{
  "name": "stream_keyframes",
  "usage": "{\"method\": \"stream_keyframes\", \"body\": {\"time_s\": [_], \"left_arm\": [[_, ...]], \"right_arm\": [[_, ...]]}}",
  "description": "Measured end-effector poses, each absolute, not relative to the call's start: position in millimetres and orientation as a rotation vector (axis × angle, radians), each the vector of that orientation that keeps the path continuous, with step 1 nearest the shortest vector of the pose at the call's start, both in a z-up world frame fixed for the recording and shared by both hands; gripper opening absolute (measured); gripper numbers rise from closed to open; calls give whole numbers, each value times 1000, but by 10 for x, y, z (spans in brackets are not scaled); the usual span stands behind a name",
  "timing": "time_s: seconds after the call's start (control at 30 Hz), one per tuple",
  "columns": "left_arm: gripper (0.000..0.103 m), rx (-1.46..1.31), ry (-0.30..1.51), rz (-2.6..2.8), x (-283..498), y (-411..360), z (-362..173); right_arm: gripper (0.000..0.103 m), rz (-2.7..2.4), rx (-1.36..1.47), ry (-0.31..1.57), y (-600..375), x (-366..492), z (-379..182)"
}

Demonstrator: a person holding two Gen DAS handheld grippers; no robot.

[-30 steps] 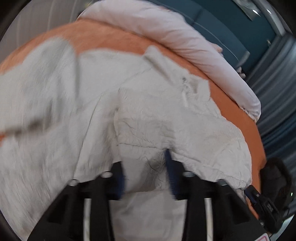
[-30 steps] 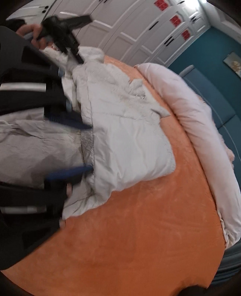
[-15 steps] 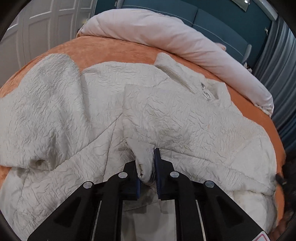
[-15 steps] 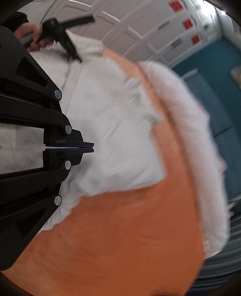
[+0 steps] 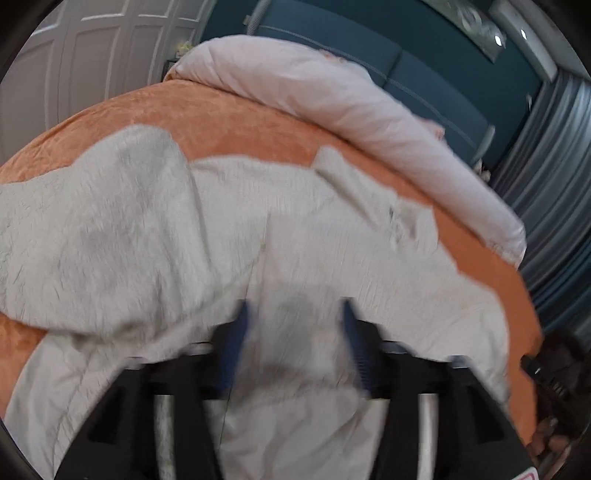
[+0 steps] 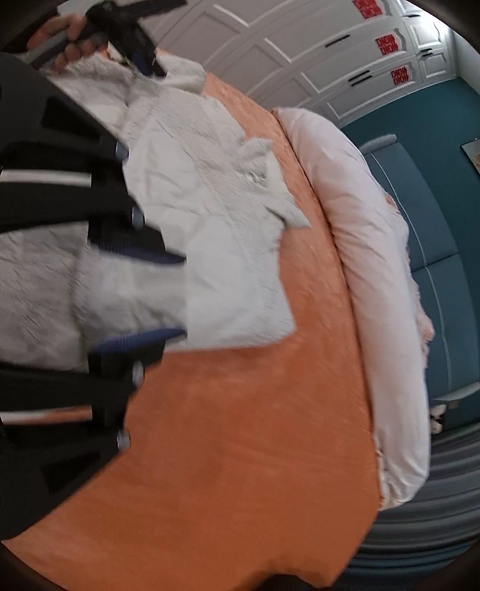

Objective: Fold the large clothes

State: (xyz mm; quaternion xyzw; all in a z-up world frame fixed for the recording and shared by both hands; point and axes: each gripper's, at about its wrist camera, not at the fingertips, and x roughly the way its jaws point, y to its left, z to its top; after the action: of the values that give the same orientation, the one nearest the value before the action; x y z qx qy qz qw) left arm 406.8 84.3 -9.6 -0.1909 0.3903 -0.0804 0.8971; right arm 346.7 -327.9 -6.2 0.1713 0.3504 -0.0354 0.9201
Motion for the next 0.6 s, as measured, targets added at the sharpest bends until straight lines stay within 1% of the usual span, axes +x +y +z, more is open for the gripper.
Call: {"method": "stream_keyframes", "body": {"time_s": [0.03, 0.07, 0.1, 0.13, 0.17, 0.2, 0.23, 0.27, 0.3, 0.33, 0.43, 0.5, 0.53, 0.6], "left_arm": [[74, -433, 805, -157, 4138, 875, -94], [76, -463, 820, -159, 4206, 894, -127], [77, -500, 864, -164, 4312, 894, -204], [77, -528, 912, -173, 4392, 874, -289], [77, -550, 951, -186, 4456, 843, -370], [75, -546, 964, -177, 4499, 791, -429], [68, -520, 950, -172, 4497, 745, -422], [56, -480, 927, -183, 4483, 689, -399], [29, -434, 907, -205, 4476, 640, -359], [12, -392, 881, -210, 4459, 606, -288], [9, -383, 762, -203, 4350, 711, -45], [9, -377, 719, -175, 4294, 817, 21], [9, -362, 731, -165, 4312, 836, -24], [10, -331, 805, -150, 4374, 821, -252]], "right_arm": [[43, -88, 348, 726, -3296, 3536, -77], [44, -95, 359, 739, -3348, 3592, -126], [49, -96, 385, 769, -3383, 3694, -192], [49, -100, 400, 790, -3413, 3746, -246], [49, -106, 410, 810, -3420, 3806, -307], [46, -97, 405, 827, -3398, 3876, -365], [34, -88, 393, 834, -3373, 3884, -394], [30, -78, 364, 841, -3315, 3911, -406], [19, -79, 347, 833, -3274, 3918, -387], [13, -80, 324, 797, -3218, 3885, -295], [11, -18, 357, 669, -3129, 3716, 2], [11, 7, 356, 631, -3086, 3664, 61], [11, 3, 316, 667, -3048, 3732, -32], [12, -63, 245, 836, -3033, 3956, -422]]}}
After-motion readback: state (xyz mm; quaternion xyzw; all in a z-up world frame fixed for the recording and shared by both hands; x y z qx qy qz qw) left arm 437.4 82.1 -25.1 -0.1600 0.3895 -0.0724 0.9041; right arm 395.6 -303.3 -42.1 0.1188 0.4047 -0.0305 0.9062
